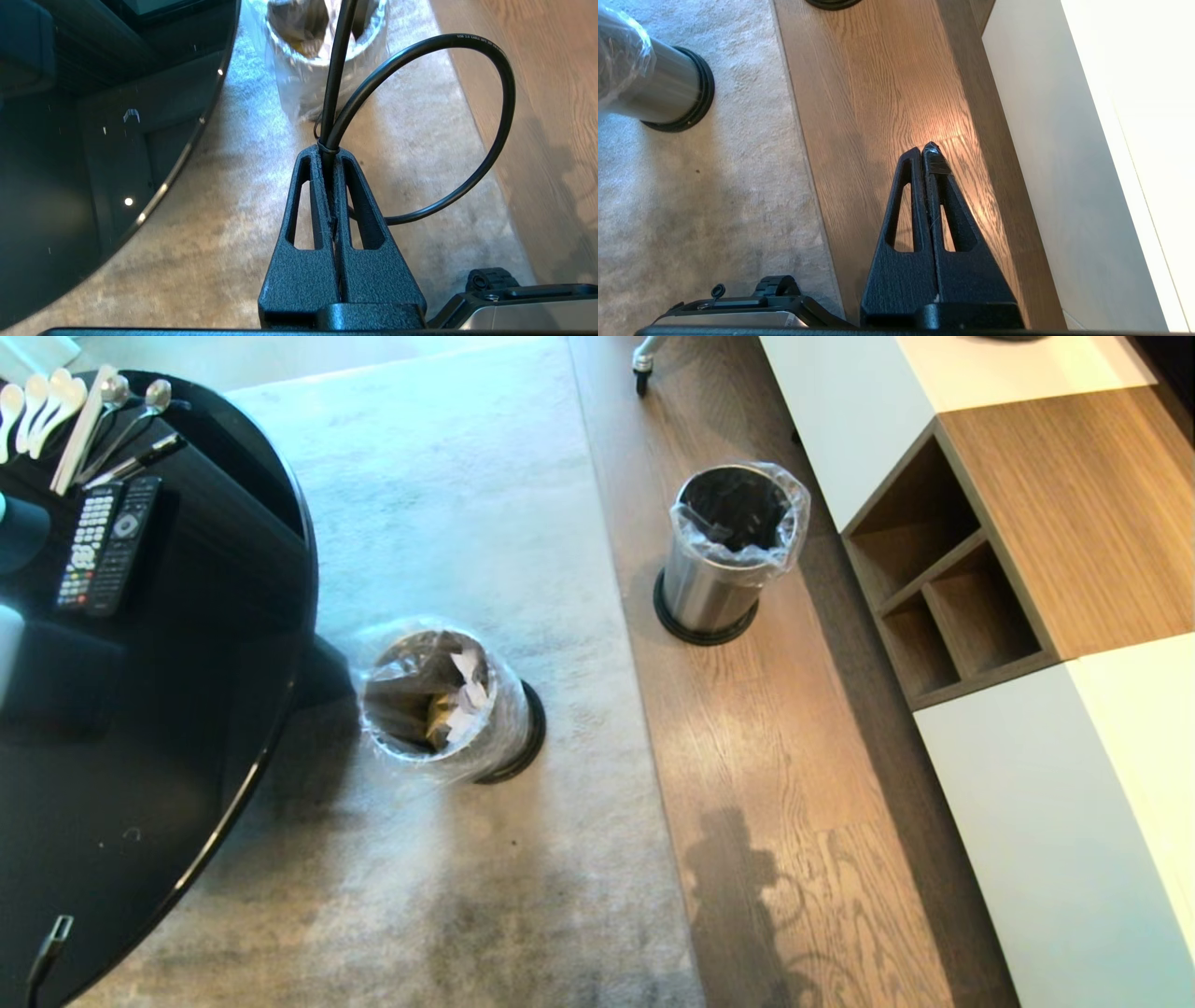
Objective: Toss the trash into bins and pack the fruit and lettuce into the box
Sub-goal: Throw it into the trash can on the right
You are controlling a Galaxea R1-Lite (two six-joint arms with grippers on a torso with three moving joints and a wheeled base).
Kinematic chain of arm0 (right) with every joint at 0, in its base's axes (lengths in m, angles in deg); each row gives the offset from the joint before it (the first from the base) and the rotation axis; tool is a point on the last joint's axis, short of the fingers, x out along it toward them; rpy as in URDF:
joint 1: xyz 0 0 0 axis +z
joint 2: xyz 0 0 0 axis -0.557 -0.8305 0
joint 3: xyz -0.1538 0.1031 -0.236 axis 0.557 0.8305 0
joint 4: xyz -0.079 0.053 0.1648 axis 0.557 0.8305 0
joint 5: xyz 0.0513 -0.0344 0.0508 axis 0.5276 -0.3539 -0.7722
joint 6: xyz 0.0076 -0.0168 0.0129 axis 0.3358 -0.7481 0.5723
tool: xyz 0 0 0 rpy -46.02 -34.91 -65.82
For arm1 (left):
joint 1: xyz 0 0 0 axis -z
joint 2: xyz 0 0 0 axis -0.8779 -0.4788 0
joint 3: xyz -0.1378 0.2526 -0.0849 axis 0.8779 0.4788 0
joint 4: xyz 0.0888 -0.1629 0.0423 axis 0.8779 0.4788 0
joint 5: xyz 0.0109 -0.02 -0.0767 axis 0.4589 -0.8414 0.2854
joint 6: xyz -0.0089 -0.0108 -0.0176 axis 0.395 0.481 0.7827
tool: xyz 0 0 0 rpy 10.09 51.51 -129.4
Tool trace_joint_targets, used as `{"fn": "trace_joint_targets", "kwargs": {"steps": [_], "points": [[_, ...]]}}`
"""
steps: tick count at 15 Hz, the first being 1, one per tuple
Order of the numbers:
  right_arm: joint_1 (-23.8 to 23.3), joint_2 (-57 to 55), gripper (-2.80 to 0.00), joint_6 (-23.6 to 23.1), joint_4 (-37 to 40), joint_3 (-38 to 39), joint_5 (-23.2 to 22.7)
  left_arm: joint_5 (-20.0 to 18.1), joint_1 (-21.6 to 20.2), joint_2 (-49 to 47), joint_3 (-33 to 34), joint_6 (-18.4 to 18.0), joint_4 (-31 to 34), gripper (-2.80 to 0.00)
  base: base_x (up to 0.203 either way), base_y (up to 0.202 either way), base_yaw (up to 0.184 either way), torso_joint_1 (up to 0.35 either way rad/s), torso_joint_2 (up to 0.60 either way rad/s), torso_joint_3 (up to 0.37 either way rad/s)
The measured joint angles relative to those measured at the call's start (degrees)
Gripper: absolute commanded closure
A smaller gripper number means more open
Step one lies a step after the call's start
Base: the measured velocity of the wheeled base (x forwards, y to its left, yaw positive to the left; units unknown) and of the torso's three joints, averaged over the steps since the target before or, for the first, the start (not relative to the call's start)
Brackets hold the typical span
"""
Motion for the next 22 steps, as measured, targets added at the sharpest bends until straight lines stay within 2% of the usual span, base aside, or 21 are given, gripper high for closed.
{"fn": "trace_joint_targets", "kwargs": {"steps": [22], "points": [[0.0, 0.0, 0.0, 0.0, -0.1, 0.0, -0.1, 0.0, 0.0, 0.0, 0.0, -0.1, 0.0, 0.0, 0.181, 0.0, 0.001, 0.004, 0.0, 0.002]]}}
